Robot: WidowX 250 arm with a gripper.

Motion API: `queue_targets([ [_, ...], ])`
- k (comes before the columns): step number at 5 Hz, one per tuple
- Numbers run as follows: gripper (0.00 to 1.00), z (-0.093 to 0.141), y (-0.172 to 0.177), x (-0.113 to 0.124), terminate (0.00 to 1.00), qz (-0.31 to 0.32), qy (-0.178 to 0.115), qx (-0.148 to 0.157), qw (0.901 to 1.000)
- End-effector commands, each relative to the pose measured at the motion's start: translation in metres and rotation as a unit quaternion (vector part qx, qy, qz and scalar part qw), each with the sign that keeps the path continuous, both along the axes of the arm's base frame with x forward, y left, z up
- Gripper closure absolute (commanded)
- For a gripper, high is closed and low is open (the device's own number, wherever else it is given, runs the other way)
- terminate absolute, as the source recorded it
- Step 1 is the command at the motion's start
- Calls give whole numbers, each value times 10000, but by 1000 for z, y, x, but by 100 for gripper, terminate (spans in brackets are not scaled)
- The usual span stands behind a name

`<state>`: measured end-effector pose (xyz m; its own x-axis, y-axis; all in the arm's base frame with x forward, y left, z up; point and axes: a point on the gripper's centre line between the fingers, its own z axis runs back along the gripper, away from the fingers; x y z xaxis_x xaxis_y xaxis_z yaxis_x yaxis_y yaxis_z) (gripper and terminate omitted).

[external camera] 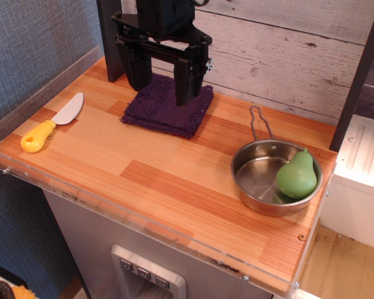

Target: Put the pear next to the knife.

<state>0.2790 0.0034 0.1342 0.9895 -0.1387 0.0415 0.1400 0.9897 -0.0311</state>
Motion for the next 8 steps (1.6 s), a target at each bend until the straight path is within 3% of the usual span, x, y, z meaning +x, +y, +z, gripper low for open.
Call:
queue_targets([
  [1,0,0,0,0,0,0,0,0,10000],
  [3,0,-12,-61,16,0,-614,24,280,9977],
  [4,0,-23,-105,18,0,-1227,40,195,9922],
  [5,0,-42,-131,23,0,-1406,-26,102,9900],
  [6,0,-61,-142,28,0,-1230,-166,-16,9923],
  [8,0,-84,-133,37,0,-1106,-388,231,9928],
])
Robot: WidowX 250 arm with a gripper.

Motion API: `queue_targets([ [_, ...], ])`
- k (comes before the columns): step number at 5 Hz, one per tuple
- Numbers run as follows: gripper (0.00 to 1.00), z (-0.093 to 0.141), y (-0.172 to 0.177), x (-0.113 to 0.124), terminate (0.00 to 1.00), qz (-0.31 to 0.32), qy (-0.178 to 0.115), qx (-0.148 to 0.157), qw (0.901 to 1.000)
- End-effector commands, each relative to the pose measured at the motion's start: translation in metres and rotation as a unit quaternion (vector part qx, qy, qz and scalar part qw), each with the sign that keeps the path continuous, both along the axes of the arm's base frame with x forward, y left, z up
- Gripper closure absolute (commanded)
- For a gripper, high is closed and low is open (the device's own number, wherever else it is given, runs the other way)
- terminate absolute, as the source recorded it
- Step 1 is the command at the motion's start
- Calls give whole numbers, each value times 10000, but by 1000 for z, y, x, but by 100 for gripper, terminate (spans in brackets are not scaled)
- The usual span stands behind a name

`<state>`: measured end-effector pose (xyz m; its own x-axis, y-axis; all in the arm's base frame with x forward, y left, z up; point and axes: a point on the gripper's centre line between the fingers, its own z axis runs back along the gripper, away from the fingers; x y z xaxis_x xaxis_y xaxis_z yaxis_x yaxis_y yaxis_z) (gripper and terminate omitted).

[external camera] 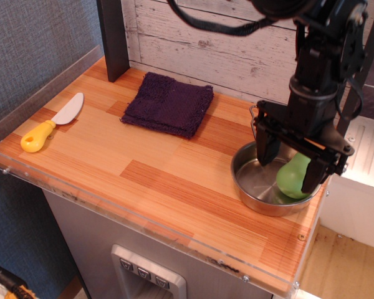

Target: Put the pear next to the knife.

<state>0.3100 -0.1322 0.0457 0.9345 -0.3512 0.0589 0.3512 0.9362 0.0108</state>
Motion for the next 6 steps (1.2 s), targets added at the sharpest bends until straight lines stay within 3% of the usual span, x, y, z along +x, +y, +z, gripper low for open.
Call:
queue_targets([
  [1,0,2,9,13,0,30,-286,131,9995],
  [4,0,-20,16,12,0,234,8,83,9997],
  [5,100,-11,13,6,0,235,-37,-93,9997],
  [6,100,26,9,5,0,-22,-401,-408,9984],
])
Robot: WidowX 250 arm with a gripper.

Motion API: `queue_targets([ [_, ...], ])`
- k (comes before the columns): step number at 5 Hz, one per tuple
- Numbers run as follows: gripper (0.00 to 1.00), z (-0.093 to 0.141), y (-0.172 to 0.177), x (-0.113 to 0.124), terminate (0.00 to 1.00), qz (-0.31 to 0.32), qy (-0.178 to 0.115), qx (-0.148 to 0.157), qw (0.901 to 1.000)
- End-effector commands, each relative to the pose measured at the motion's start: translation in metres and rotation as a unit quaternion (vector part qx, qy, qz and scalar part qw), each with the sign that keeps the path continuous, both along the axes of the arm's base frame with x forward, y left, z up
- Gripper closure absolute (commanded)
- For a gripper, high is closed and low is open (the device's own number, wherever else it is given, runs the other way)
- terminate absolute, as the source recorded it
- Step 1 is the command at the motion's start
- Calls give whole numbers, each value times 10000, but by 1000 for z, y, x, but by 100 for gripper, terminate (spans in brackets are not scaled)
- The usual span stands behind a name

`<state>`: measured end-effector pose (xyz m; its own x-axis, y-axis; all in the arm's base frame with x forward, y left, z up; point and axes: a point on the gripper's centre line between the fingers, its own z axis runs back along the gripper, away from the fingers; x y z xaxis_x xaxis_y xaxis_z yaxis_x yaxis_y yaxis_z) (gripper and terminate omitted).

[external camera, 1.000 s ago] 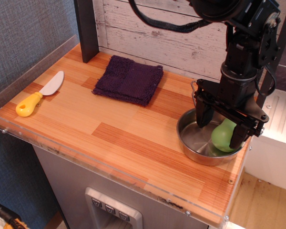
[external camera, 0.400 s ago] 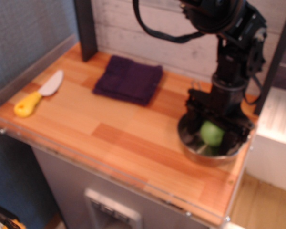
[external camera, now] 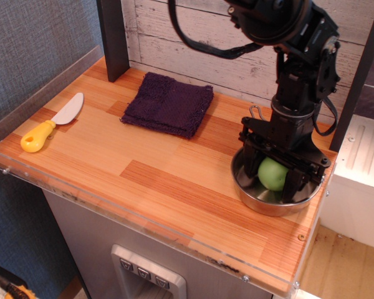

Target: Put the pear next to the knife.

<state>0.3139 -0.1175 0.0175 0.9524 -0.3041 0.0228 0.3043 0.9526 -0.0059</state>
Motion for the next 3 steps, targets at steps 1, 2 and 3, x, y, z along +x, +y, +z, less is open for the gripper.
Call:
queue_targets([
  [1,100,101,23,-14,0,23,-932,-221,9954],
  [2,100,105,66,-39,0,834,-570,203,9947],
  [3,100,92,111,-67,0,1529,-135,532,9867],
])
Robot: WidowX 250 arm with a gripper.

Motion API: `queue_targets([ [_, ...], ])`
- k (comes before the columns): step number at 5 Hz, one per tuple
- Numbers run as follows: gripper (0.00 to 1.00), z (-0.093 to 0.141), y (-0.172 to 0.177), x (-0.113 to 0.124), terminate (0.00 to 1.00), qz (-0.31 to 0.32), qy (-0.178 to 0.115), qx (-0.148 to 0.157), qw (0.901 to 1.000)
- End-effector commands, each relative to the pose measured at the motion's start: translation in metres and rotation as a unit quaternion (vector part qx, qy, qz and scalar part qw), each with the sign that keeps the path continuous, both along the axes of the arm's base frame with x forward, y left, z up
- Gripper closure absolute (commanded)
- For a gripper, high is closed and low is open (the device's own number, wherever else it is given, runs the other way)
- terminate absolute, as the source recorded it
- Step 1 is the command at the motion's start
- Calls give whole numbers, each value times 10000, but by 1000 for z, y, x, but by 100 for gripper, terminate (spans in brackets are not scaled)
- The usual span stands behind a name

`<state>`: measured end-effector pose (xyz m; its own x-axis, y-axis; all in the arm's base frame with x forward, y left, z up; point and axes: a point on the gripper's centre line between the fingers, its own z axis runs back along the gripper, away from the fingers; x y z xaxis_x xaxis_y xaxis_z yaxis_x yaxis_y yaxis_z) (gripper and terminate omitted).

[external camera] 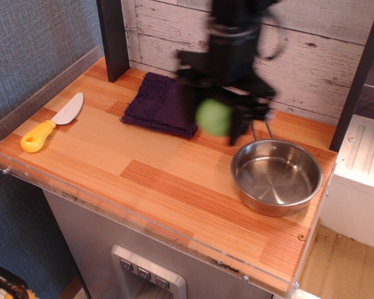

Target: Put the pear next to the knife.

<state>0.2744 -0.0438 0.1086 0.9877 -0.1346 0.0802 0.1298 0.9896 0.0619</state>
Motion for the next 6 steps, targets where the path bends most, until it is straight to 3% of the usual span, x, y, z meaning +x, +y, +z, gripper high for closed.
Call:
queue_targets([
  [1,100,-6,85,-47,0,1015,318,231,9941],
  [2,100,-21,135,-53,0,1093,231,219,9935],
  [3,100,-45,160,-40,0,602,21,-26,9982],
  [4,100,-59,173,-32,0,490,90,-99,9987],
  [6,100,-74,179,-34,0,363,373,48,9986],
])
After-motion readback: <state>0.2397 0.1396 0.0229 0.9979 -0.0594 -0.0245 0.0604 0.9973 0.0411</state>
